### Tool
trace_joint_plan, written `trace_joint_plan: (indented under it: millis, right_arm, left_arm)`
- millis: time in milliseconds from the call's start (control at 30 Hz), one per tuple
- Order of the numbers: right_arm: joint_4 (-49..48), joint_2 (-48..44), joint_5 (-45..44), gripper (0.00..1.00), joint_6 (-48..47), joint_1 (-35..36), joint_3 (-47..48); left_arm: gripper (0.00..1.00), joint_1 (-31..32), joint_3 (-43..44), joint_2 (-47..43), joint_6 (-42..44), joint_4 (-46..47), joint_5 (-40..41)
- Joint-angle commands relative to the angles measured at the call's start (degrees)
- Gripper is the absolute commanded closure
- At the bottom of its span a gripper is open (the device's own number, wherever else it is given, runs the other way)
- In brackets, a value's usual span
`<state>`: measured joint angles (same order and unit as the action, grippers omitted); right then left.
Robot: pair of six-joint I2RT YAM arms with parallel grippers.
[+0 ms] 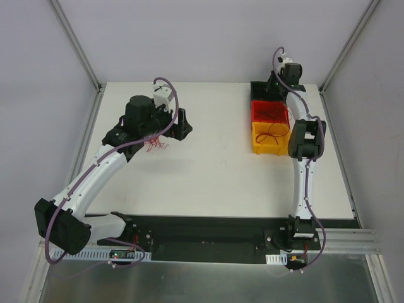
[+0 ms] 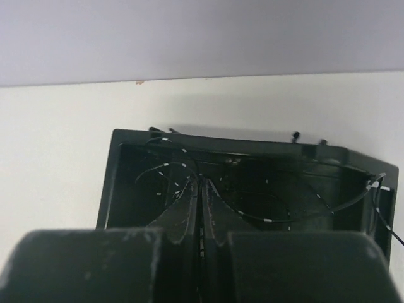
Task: Untangle the cables
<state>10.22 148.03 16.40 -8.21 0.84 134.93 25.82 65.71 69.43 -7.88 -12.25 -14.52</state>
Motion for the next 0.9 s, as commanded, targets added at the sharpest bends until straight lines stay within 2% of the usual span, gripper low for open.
trace_joint_plan:
  millis: [0,100,200,300,400,500,633,733,867]
  right_arm:
    - [-1.3,0.7,1.8,1.00,13.8,-0.7,2.1]
    - [1.4,0.8,-0.1,1.00,13.2,-0.6,3.5]
    - [5.2,0.2,-1.5,0.84,10.4,-0.7,5.8]
    - [7.5,-3.4,-3.3,0.64,8.6,-0.6,5.8]
    - [10.3,-7.9,-4.0,0.52,8.6,-0.6,6.0]
    - [13.9,-12.6,-5.0,0.31,7.4,-2.7,4.6]
    - [15.2,-19.3,-1.9,0.14,11.2,-5.6,-3.4]
    - [14.4,-24.2,-0.3,0.07,12.2,-7.6,-10.7]
    - [10.3,-29.3,-0.8,0.05,14.3,-10.8,-21.0]
  left_arm:
    - [0.09,0.0,1.1,0.3,0.8,1.5,-0.9]
    - [0.09,0.0,1.1,0.2,0.7,1.5,-1.2]
    - [0.09,0.0,1.0,0.1,0.8,1.5,-1.0]
    - [0.09,0.0,1.0,0.2,0.8,1.5,-0.9]
    - [0.09,0.0,1.0,0.4,0.4,1.5,-1.3]
    - [0.09,0.0,1.1,0.6,0.3,1.5,-1.6]
    - [0.09,0.0,1.1,0.1,0.2,1.5,-1.7]
    - [0.09,0.0,1.1,-0.3,0.1,1.5,-1.8]
    - [0.09,0.0,1.2,-0.2,-0.1,1.5,-2.3]
